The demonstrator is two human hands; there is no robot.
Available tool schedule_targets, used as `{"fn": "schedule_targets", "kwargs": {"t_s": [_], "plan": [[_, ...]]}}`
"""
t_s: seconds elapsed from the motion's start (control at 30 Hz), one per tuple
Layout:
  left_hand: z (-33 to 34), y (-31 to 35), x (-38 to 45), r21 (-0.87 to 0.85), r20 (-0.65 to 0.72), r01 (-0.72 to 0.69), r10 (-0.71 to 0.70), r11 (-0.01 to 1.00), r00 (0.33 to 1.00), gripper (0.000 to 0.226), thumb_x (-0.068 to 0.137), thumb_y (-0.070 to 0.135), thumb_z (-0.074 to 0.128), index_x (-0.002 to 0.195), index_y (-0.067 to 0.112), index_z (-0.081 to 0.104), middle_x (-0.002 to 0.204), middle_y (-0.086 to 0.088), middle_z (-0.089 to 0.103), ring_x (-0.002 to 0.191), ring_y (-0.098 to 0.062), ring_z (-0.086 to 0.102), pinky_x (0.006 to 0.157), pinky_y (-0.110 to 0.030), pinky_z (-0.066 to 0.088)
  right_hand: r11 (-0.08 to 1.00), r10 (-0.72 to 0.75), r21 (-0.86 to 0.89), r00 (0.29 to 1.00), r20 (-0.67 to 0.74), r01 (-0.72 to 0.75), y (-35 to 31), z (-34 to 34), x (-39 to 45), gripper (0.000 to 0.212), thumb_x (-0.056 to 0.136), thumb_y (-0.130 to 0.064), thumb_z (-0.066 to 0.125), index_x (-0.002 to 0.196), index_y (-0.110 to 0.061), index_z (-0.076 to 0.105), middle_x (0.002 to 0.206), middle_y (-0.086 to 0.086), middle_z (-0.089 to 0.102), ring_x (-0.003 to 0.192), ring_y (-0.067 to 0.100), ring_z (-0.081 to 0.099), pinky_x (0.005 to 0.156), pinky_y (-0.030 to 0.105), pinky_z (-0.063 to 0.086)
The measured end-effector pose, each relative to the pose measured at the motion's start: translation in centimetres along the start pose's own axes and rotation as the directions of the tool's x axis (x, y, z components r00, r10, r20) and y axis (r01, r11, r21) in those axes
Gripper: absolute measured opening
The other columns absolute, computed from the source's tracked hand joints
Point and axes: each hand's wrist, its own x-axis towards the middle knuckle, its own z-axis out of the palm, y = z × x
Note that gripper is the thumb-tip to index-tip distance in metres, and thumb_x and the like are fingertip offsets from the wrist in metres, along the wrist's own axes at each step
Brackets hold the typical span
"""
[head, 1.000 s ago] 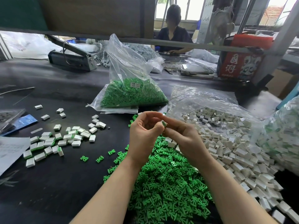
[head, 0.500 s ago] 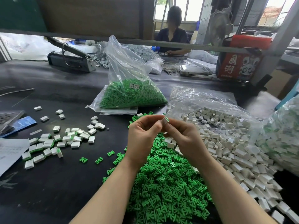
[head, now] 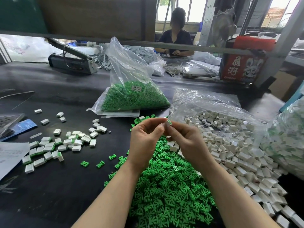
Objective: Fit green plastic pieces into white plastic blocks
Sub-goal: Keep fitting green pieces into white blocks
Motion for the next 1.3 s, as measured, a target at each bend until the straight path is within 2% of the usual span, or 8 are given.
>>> {"fn": "schedule_targets", "kwargs": {"t_s": [0.13, 0.33, 0.5, 0.73, 0.87, 1.03, 1.2, 1.3], "plan": [[0.0, 0.1, 0.2, -0.025, -0.008, 0.102, -0.102, 0.994, 0.995, 0.012, 0.089, 0.001, 0.065, 0.095, 0.006, 0.074, 0.087, -0.007, 0.075, 0.080, -0.014, 0.070, 0.070, -0.020, 0.054, 0.997, 0.016, -0.071, 0.999, -0.045, -0.019, 0.2, 0.1, 0.0, 0.029, 0.097, -0.013, 0.058, 0.094, -0.038, 0.074, 0.087, 0.022, 0.069, 0.072, 0.041, 0.058, 0.065, 0.058, 0.046], [-1.5, 0.4, 1.4, -0.335, -0.306, 0.416, -0.515, 0.845, 0.801, 0.010, 0.089, 0.008, 0.066, 0.081, 0.011, 0.070, 0.060, 0.002, 0.069, 0.052, -0.005, 0.063, 0.051, -0.017, 0.054, 0.955, 0.209, -0.173, 0.962, -0.177, -0.239, 1.2, -0.9, 0.3, 0.020, 0.097, -0.009, 0.058, 0.106, -0.019, 0.072, 0.084, -0.002, 0.076, 0.048, 0.001, 0.055, 0.047, 0.016, 0.041], [-5.0, 1.3, 2.4, -0.719, -0.370, 0.261, -0.673, 0.644, 0.640, 0.019, 0.096, 0.009, 0.058, 0.079, 0.005, 0.064, 0.052, -0.001, 0.065, 0.043, -0.006, 0.063, 0.051, -0.018, 0.057, 0.925, 0.280, -0.190, 0.927, -0.248, -0.330, 1.7, -2.3, 0.3, 0.021, 0.097, -0.008, 0.056, 0.089, -0.022, 0.071, 0.074, 0.001, 0.073, 0.036, 0.000, 0.038, 0.037, 0.016, 0.032], [-7.5, 1.6, 2.6, -0.798, -0.455, 0.016, -0.618, 0.603, 0.641, 0.029, 0.104, 0.028, 0.038, 0.100, 0.006, 0.056, 0.085, -0.006, 0.069, 0.077, -0.013, 0.069, 0.067, -0.024, 0.057, 0.776, 0.212, -0.569, 0.962, -0.171, -0.272, 2.3, -2.1, 0.4, 0.012, 0.092, -0.017, 0.065, 0.089, -0.027, 0.071, 0.079, -0.009, 0.071, 0.050, 0.008, 0.053, 0.049, 0.024, 0.051], [-6.6, 1.7, 2.4, -0.721, -0.390, 0.225, -0.653, 0.655, 0.649, 0.030, 0.102, 0.023, 0.040, 0.087, 0.015, 0.064, 0.071, 0.002, 0.071, 0.056, -0.005, 0.065, 0.056, -0.017, 0.052, 0.519, 0.153, -0.842, 0.985, -0.079, -0.149, 2.3, -1.5, 0.3, 0.011, 0.090, -0.027, 0.068, 0.101, -0.030, 0.071, 0.095, -0.014, 0.071, 0.086, 0.006, 0.063, 0.091, 0.030, 0.053], [-4.5, 1.3, 2.1, -0.479, -0.284, 0.475, -0.643, 0.738, 0.711, 0.026, 0.100, 0.016, 0.046, 0.087, 0.015, 0.069, 0.066, 0.004, 0.071, 0.047, -0.003, 0.060, 0.047, -0.015, 0.047, 0.315, 0.197, -0.947, 0.980, -0.005, -0.068, 2.5, -1.6, 0.2, 0.020, 0.090, -0.043, 0.065, 0.106, -0.031, 0.067, 0.109, -0.009, 0.065, 0.106, 0.015, 0.057, 0.105, 0.035, 0.043], [-2.8, 0.4, 1.7, -0.035, -0.195, 0.570, -0.565, 0.821, 0.802, 0.020, 0.098, 0.015, 0.054, 0.090, 0.016, 0.072, 0.074, 0.003, 0.073, 0.058, -0.006, 0.060, 0.053, -0.021, 0.044, 0.325, 0.187, -0.944, 0.982, 0.005, -0.057, 2.6, -1.7, 0.3, 0.014, 0.090, -0.037, 0.066, 0.100, -0.027, 0.066, 0.104, -0.009, 0.065, 0.099, 0.011, 0.057, 0.100, 0.032, 0.047], [-2.5, 0.1, 1.3, 0.214, -0.068, 0.497, -0.495, 0.841, 0.866, 0.010, 0.092, 0.014, 0.064, 0.095, 0.018, 0.072, 0.079, 0.004, 0.075, 0.061, -0.003, 0.061, 0.056, -0.019, 0.045, 0.586, 0.168, -0.796, 0.984, -0.063, -0.151, 2.3, -1.6, 0.3, 0.007, 0.088, -0.028, 0.071, 0.092, -0.026, 0.066, 0.090, -0.010, 0.070, 0.082, 0.006, 0.065, 0.084, 0.029, 0.057]]}}
